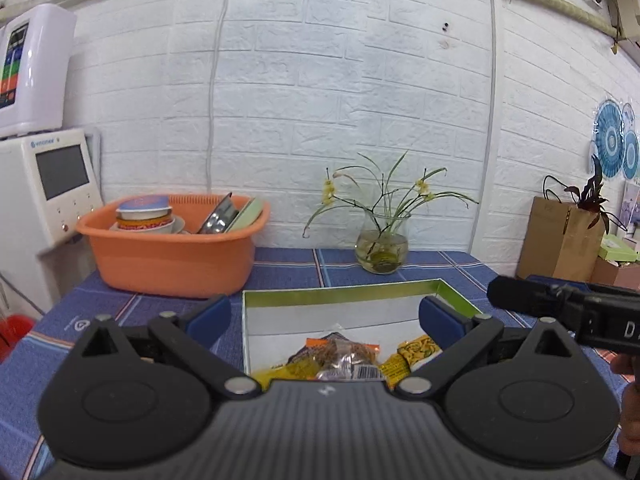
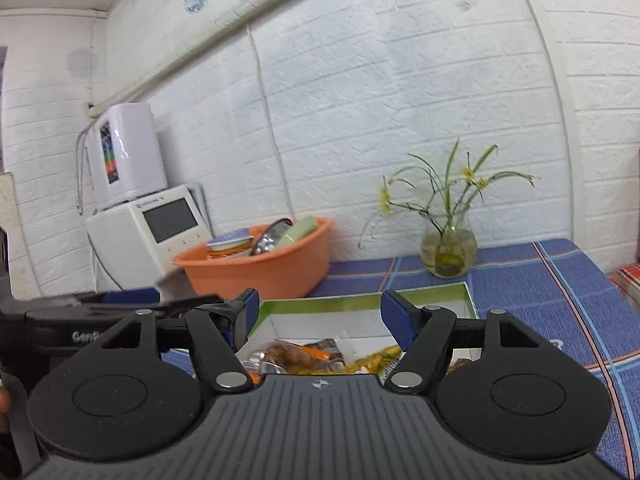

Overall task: Organize snacks
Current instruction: 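Grasp the clear cracker packet with the left gripper while the right grasps the milk bread packet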

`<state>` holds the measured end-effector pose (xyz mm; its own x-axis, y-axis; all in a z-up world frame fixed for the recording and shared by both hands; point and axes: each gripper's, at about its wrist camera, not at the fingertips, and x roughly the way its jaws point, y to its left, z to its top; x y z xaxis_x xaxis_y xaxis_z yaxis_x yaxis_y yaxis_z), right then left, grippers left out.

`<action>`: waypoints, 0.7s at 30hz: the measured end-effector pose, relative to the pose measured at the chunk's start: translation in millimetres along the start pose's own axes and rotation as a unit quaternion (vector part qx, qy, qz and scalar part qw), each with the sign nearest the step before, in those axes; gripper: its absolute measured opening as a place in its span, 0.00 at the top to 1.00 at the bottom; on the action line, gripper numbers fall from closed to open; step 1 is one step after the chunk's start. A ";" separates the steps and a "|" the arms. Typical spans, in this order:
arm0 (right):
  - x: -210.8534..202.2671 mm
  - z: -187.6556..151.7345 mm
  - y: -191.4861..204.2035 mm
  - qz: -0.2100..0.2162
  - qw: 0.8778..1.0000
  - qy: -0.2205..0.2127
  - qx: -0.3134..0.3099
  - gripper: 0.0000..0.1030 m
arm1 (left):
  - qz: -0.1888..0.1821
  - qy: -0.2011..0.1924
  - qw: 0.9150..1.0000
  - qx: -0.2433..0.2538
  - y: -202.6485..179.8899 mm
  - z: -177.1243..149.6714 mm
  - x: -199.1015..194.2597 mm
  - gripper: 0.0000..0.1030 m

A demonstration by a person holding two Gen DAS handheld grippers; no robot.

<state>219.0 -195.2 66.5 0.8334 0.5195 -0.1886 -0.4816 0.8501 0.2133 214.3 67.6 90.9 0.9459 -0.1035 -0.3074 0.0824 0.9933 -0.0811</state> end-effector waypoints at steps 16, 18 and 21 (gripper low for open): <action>-76.2 -91.6 3.9 0.111 0.957 0.188 0.191 0.00 | -0.045 0.121 0.989 0.073 1.9 -124.6 -104.9 0.03; -82.3 -99.1 10.2 0.104 0.954 0.203 0.192 0.00 | -0.053 0.136 0.986 0.077 -4.2 -128.8 -100.6 0.03; -85.0 -109.3 13.3 0.096 0.947 0.216 0.217 0.00 | -0.086 0.155 0.983 0.050 -3.3 -131.0 -97.1 0.03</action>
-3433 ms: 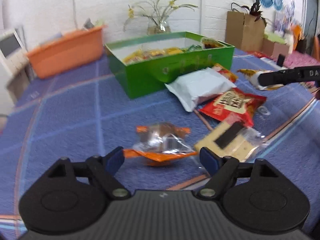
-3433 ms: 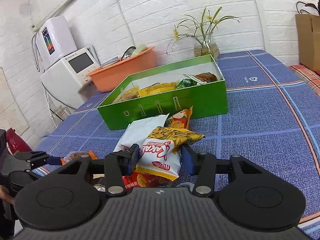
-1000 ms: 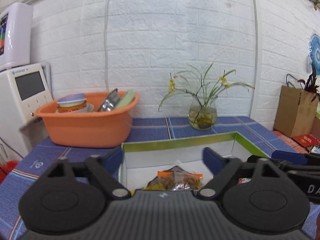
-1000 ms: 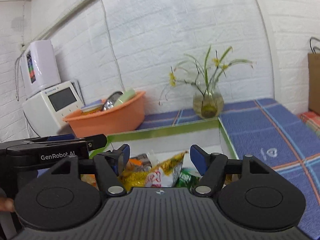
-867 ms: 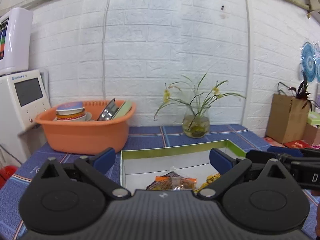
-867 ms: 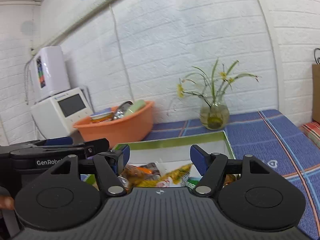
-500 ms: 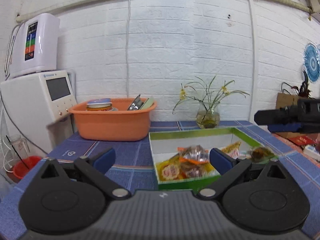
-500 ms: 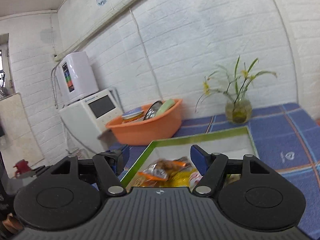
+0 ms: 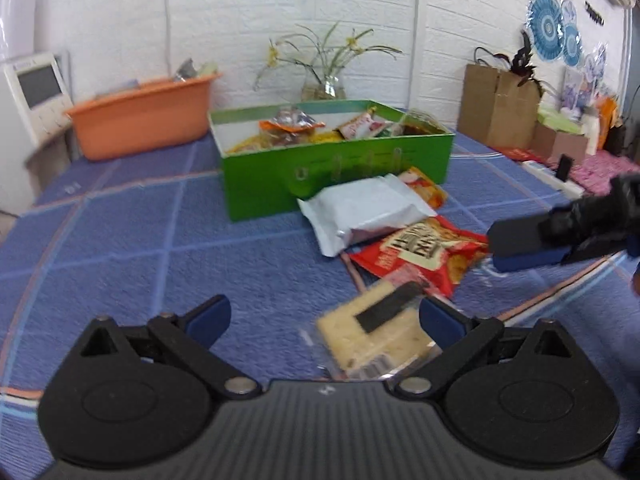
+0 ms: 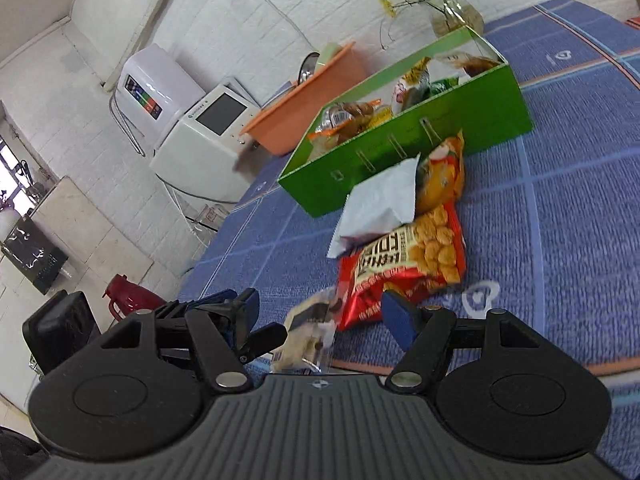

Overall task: Organize snacks
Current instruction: 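Grasp the clear cracker packet with the left gripper while the right grasps the milk bread packet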

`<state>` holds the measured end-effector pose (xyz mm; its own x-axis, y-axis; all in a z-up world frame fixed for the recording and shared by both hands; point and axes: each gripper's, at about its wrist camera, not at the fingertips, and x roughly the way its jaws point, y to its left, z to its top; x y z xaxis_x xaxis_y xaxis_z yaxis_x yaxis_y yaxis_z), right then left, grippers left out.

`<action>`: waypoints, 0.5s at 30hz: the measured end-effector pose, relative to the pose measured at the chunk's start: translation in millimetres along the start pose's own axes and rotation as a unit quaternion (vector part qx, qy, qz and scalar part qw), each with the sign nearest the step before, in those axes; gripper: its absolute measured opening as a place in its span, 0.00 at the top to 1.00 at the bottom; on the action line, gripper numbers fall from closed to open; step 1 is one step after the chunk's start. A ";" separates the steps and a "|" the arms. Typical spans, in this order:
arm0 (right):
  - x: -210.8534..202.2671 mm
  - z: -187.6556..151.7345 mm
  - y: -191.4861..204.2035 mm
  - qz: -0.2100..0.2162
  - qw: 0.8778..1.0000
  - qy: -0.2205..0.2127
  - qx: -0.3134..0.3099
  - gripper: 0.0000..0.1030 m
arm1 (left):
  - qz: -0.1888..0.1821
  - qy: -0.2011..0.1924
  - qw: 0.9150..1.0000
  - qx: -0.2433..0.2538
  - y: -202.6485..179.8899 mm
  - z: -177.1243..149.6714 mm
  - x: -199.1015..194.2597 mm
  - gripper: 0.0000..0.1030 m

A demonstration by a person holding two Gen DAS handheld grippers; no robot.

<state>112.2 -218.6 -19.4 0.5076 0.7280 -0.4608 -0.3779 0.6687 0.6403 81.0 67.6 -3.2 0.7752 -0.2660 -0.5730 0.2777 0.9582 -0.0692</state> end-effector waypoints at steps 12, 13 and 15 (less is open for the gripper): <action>22.7 -7.2 -17.5 0.027 0.995 0.052 0.076 0.12 | -0.090 0.033 0.993 -0.074 14.4 -11.6 11.8 0.03; 26.0 -7.7 -15.5 0.027 0.996 0.056 0.072 0.23 | -0.095 0.037 0.992 -0.069 14.1 -11.6 11.2 0.03; 31.2 -8.3 -15.7 0.031 0.995 0.068 0.072 0.32 | -0.116 0.045 0.990 -0.060 11.7 -10.9 10.0 0.03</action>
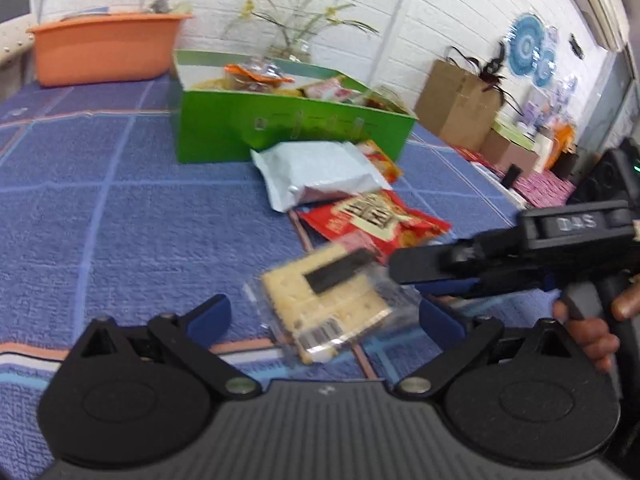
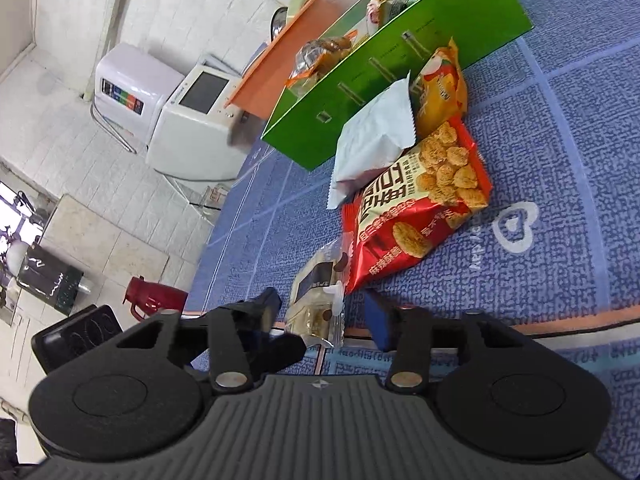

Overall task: Organize snacks
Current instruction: 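Grasp the clear cracker packet with the left gripper while the right grasps the milk bread packet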

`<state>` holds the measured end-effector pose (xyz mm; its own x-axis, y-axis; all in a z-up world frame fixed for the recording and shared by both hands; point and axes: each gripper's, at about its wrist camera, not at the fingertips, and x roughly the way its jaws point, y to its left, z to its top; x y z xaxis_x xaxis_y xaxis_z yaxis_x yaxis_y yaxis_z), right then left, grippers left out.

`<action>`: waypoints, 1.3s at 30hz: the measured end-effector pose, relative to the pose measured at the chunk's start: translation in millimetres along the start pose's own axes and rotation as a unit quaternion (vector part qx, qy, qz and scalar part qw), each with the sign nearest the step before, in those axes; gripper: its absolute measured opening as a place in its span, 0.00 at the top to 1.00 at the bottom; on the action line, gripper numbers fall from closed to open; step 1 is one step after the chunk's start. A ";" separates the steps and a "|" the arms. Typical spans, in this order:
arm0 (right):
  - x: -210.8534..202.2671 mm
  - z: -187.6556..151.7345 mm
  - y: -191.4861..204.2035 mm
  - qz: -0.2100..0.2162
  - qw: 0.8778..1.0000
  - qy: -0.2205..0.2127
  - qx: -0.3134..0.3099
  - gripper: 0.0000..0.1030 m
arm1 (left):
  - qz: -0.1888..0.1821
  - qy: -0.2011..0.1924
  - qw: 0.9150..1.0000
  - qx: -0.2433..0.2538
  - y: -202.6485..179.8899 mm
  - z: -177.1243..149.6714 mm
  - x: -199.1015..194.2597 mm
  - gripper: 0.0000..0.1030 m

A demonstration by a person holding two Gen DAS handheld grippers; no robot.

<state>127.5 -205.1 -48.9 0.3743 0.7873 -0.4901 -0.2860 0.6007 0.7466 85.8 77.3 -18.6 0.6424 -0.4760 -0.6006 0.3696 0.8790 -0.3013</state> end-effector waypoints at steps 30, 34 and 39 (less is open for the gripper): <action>-12.6 -2.6 19.7 0.029 0.998 -0.017 -0.045 0.74 | 0.002 0.006 0.993 0.115 -24.8 -2.1 -4.2 0.34; -8.9 -1.7 21.9 0.030 0.999 -0.008 -0.044 0.75 | 0.041 -0.007 0.991 0.126 -28.1 -5.7 -2.3 0.26; -8.9 0.0 27.4 0.026 0.998 -0.010 -0.056 0.75 | 0.041 -0.020 0.993 0.106 -25.2 -3.2 -0.3 0.47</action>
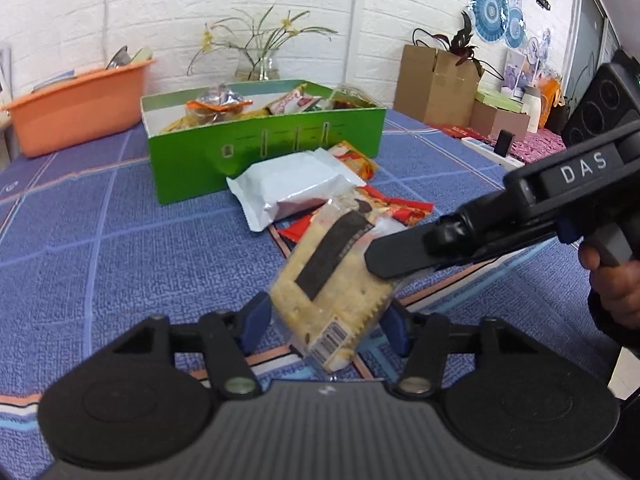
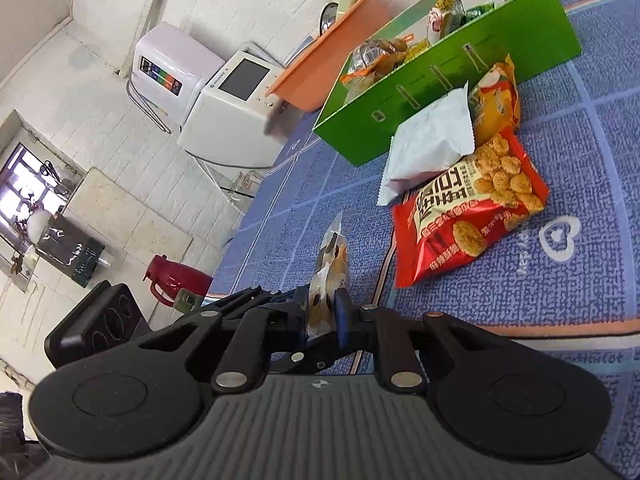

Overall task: Organize snacks
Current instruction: 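Grasp the clear cracker packet with the left gripper while the right grasps the milk bread packet, then carry both packets over the green box and open both grippers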

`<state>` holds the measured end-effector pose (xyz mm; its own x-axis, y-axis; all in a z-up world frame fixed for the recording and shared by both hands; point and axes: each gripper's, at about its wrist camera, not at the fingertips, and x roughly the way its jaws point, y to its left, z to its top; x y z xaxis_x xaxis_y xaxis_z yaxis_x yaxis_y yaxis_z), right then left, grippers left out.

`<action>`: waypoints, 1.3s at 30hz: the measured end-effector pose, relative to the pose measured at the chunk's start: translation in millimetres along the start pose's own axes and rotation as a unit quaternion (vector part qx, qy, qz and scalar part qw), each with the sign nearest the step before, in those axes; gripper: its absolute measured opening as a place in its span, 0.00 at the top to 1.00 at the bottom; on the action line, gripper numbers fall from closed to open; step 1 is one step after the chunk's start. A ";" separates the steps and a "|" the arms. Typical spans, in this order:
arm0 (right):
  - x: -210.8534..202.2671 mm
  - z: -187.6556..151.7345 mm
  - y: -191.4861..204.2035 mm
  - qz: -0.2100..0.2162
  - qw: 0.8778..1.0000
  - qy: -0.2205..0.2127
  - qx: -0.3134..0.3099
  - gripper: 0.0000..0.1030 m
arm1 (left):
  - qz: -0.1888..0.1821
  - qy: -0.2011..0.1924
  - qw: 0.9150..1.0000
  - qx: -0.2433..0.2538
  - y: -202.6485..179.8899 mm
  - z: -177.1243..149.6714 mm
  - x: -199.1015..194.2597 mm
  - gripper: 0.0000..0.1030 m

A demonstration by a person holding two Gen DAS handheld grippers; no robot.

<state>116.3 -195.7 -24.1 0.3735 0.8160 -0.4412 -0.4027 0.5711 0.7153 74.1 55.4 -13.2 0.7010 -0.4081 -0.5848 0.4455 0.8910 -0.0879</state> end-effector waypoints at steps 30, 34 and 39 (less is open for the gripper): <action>-7.1 34.7 26.1 0.018 0.998 -0.031 -0.048 0.74 | 0.069 -0.081 0.992 0.066 -22.6 31.7 -7.3 0.71; -7.9 35.2 25.5 0.027 0.998 -0.033 -0.045 0.76 | 0.064 -0.068 0.995 0.033 -20.6 33.5 -1.9 0.78; -5.2 36.3 28.9 0.037 0.997 -0.029 -0.053 0.81 | 0.062 -0.060 0.996 0.030 -20.9 36.4 2.1 0.84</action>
<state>133.2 -186.6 18.6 0.3856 0.8519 -0.3543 -0.5163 0.5175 0.6824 86.5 28.7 16.7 0.8121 -0.3205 -0.4876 0.3820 0.9237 0.0290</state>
